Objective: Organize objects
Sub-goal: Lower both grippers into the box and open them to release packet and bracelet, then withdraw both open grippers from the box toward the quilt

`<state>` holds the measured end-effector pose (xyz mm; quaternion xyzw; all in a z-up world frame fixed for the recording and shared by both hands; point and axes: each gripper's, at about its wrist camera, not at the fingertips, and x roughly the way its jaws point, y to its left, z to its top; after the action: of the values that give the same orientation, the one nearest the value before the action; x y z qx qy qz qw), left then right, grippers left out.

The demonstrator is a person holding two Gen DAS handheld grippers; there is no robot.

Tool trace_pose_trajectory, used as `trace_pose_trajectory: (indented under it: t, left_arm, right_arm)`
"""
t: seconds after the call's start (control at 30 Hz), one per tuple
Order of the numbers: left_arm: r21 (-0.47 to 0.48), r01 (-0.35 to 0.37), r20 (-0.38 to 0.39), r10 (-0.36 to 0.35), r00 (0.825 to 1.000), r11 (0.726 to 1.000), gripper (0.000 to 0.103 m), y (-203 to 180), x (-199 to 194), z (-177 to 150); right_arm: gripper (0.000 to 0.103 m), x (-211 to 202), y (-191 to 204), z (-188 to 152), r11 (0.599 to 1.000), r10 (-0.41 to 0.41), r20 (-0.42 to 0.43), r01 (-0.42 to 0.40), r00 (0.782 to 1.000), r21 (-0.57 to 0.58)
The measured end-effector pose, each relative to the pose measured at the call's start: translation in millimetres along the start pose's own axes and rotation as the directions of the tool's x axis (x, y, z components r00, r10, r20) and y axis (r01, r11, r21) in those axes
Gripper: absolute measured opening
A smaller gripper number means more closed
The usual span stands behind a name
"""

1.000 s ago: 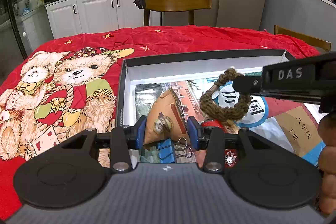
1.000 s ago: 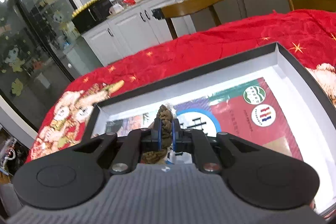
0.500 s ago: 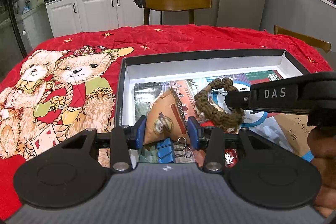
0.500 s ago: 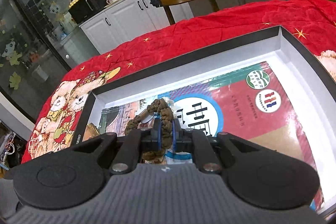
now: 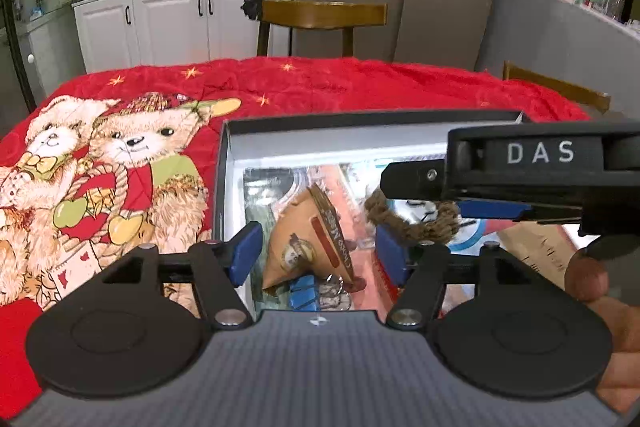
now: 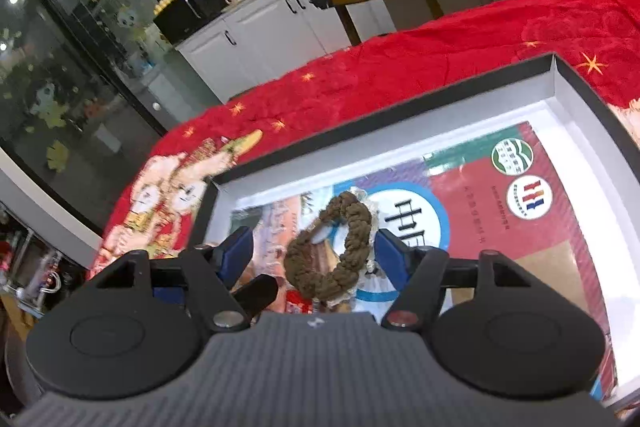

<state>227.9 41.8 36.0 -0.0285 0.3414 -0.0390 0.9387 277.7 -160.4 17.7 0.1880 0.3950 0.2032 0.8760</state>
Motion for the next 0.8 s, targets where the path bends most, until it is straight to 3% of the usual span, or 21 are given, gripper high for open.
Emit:
trace_pose_trajectory:
  t: [0.1,0.23,0.4,0.47,0.6,0.7,0.8]
  left_arm:
    - [-0.035,0.045,0.006,-0.045,0.999,0.998,0.07,6,-13,8]
    - [-0.071,0.048,0.086,-0.042,0.995,0.996,0.074,15,-42,20]
    - [-0.093,0.047,0.194,-0.028,0.981,0.995,0.074,20,-90,32]
    - [-0.089,0.024,0.238,-0.002,0.971,0.996,0.074,16,-110,34]
    - [-0.085,-0.169,0.271,0.186,0.944,0.982,0.075,-4,-140,30]
    - [-0.083,-0.19,0.29,0.206,0.934,0.978,0.075,-10,-157,23]
    - [-0.09,-0.178,0.292,0.197,0.936,0.98,0.075,-11,-173,19]
  right_arm:
    - [0.083,-12,3,5,0.999,0.032,0.023,-0.032,0.999,0.006]
    - [0.085,-36,9,14,0.996,0.091,0.066,-0.091,0.994,0.005]
    - [0.088,-89,22,22,0.983,0.182,0.174,-0.18,0.968,-0.031]
    - [0.089,-113,26,23,0.975,0.223,0.217,-0.22,0.95,-0.041]
    - [0.093,-148,35,19,0.958,0.287,0.287,-0.28,0.914,-0.064]
    - [0.093,-161,46,12,0.951,0.309,0.304,-0.291,0.901,-0.103]
    - [0.093,-170,59,0,0.957,0.287,0.317,-0.255,0.904,-0.14]
